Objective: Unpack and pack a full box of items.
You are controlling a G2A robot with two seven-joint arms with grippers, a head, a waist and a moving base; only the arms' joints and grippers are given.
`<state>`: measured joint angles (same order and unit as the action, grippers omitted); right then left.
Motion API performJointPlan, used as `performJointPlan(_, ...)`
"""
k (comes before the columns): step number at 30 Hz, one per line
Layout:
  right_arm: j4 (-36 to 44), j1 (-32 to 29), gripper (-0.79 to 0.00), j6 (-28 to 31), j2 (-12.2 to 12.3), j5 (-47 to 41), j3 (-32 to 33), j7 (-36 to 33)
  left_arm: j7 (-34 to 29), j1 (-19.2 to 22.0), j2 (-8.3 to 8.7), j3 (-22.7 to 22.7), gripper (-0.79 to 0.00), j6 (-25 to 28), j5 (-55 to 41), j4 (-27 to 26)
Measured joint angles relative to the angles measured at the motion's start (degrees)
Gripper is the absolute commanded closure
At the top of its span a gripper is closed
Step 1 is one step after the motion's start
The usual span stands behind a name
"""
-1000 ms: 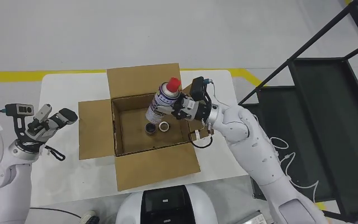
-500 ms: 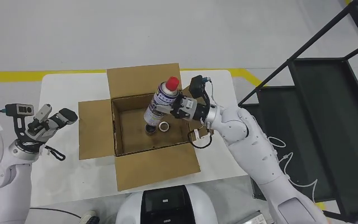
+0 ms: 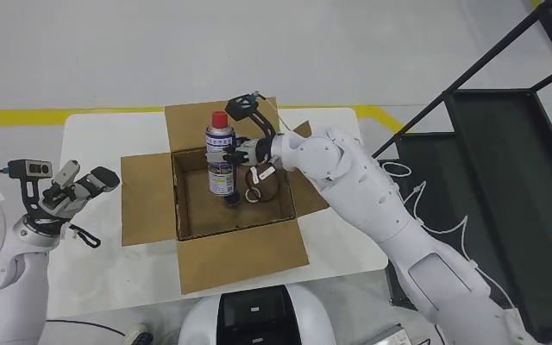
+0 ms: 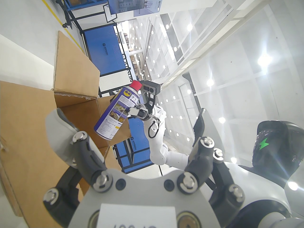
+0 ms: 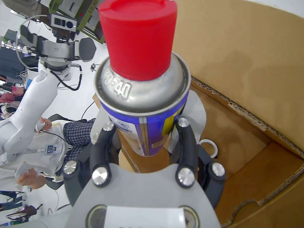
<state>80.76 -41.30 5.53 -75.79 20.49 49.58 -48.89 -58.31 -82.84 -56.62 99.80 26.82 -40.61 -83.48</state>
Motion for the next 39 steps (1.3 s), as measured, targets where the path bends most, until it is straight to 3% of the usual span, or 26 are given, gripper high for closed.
performJointPlan(16, -1.71, 0.51, 0.0, -0.56, -0.26, -0.28, -0.66, -0.19, 0.0, 0.0, 0.0, 0.0, -0.785, 0.0, 0.0, 0.0)
performJointPlan(19, -3.1, 1.71, 0.0, -2.15, -0.58, -1.2, -1.67, -4.11, 0.0, 0.0, 0.0, 0.0, -0.785, 0.0, 0.0, 0.0)
performJointPlan(26, -12.63, 9.08, 0.0, -3.89, -3.72, -7.33, -7.44, -10.78, 0.0, 0.0, 0.0, 0.0, -0.785, 0.0, 0.0, 0.0)
performJointPlan(39, -29.82, 14.79, 0.0, -0.1, -11.08, -14.86, -17.2, -8.8, 0.0, 0.0, 0.0, 0.0, -0.785, 0.0, 0.0, 0.0)
